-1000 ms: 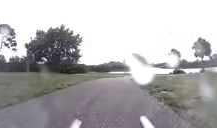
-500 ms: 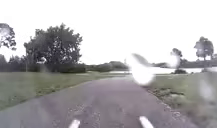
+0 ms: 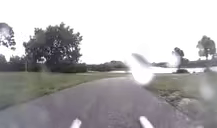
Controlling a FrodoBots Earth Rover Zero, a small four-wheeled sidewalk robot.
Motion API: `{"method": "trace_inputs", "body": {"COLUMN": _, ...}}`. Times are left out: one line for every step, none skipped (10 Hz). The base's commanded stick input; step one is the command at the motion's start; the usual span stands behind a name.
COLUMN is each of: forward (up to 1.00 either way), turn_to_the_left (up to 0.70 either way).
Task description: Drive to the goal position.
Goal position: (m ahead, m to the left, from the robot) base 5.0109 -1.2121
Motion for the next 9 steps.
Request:
{"method": "trace_inputs", "body": {"forward": 0.7, "turn_to_the_left": 0.0}}
{"method": "trace_inputs", "body": {"forward": 0.7, "turn_to_the_left": 0.0}}
{"method": "trace_inputs", "body": {"forward": 0.7, "turn_to_the_left": -0.1}}
{"method": "trace_inputs", "body": {"forward": 0.7, "turn_to_the_left": -0.18}}
{"method": "trace_inputs", "body": {"forward": 0.7, "turn_to_the_left": -0.26}}
{"method": "trace_inputs", "body": {"forward": 0.7, "turn_to_the_left": -0.29}}
{"method": "trace_inputs", "body": {"forward": 0.7, "turn_to_the_left": -0.24}}
{"method": "trace_inputs", "body": {"forward": 0.7, "turn_to_the_left": -0.08}}
{"method": "trace_inputs", "body": {"forward": 0.7, "turn_to_the_left": 0.0}}
